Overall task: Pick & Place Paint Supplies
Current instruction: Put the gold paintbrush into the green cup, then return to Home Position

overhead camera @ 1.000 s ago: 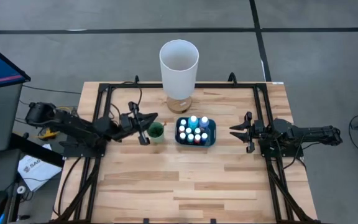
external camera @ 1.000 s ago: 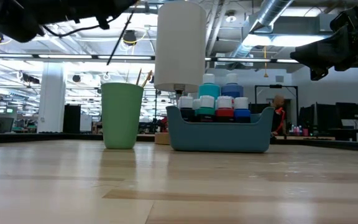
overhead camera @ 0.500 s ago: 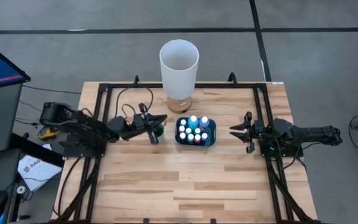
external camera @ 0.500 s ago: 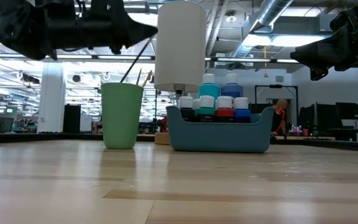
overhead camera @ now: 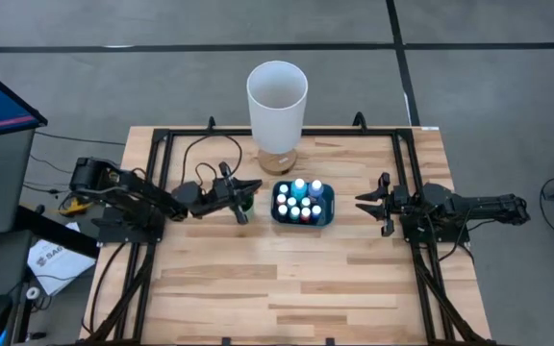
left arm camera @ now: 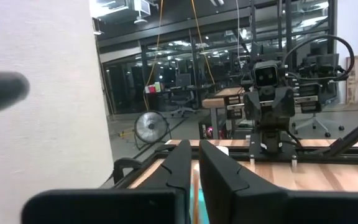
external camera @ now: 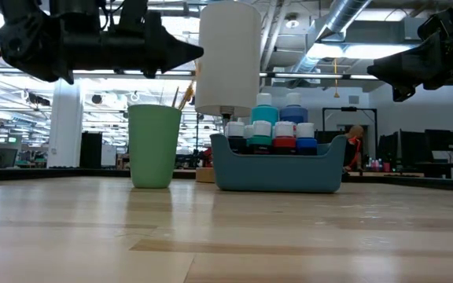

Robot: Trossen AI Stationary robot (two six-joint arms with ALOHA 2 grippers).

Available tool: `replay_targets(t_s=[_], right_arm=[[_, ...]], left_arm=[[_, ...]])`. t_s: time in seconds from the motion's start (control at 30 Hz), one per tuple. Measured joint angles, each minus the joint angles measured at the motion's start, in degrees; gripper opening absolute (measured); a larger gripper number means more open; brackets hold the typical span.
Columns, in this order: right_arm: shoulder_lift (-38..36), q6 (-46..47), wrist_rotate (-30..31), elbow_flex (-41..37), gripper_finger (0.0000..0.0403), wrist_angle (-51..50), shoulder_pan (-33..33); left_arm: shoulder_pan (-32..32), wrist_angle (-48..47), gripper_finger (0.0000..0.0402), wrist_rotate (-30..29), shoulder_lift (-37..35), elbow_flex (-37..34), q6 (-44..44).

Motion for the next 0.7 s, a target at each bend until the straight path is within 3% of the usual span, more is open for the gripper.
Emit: replay_targets(t_s=[0.27,0.47,0.7], right_arm=[[0.0,0.0,0.0,0.0,0.0098,0.0,0.0],[0.0,0.0,0.0,0.0,0.0098,0.0,0.0],[0.0,0.0,0.0,0.0,0.0098,0.0,0.0]], left_arm=[[-2.0,-0.3,0.0090,-1.5,-1.1,0.0,0.0],[-6.7,-0.5,0.0132,-3.8,-9.1,0.0,-4.8],[-12.0,-13.2,0.0110,6.1,-25.2,0.0,-11.6]])
